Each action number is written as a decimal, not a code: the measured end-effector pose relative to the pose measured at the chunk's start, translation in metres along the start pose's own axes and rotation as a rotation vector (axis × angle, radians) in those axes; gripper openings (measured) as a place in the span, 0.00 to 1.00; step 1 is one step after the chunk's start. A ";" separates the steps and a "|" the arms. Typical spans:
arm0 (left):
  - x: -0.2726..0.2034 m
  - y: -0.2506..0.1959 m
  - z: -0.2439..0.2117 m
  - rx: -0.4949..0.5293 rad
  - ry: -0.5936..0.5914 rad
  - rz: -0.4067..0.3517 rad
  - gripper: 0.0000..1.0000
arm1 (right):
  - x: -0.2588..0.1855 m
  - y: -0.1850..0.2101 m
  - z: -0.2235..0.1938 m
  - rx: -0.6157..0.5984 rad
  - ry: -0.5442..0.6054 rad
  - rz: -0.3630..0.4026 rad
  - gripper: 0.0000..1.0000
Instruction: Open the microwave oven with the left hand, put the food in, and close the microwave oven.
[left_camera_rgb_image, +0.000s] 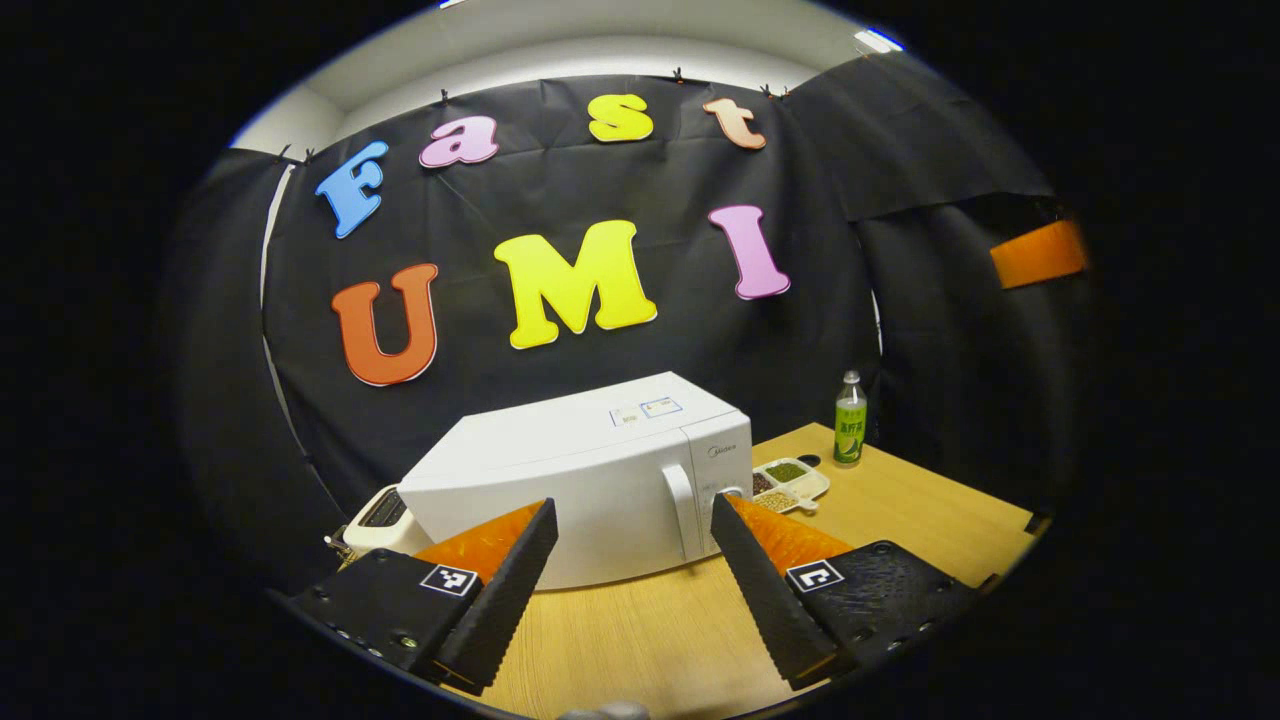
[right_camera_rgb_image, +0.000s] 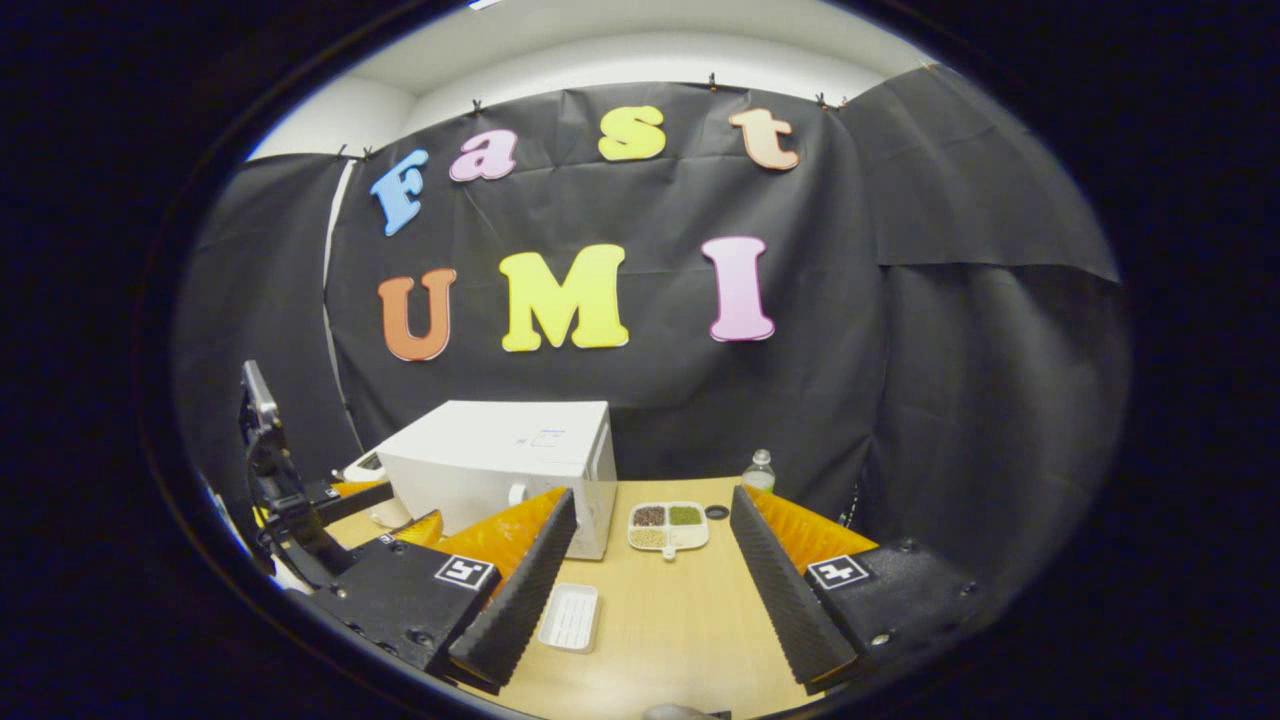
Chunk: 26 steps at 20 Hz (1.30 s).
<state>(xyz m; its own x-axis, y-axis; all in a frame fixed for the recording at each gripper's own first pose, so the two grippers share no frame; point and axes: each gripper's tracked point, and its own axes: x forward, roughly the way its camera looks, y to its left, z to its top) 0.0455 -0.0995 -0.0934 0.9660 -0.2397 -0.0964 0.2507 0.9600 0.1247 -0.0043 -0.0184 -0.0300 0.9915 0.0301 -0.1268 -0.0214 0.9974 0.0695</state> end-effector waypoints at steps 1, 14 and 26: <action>-0.014 0.008 0.009 -0.010 -0.009 0.005 0.96 | -0.009 0.005 0.004 -0.001 -0.017 -0.004 0.92; -0.140 0.120 0.069 -0.126 -0.137 0.189 0.96 | -0.056 0.054 0.033 -0.003 -0.134 -0.001 0.99; -0.144 0.132 0.085 -0.169 -0.174 0.206 0.96 | -0.056 0.064 0.034 -0.004 -0.127 0.005 0.92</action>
<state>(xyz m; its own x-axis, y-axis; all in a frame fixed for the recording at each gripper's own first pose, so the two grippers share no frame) -0.0550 0.0491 0.0206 0.9952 -0.0452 0.0862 0.0491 0.9979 -0.0429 -0.0564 0.0416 0.0151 0.9996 0.0266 0.0002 -0.0266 0.9975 0.0656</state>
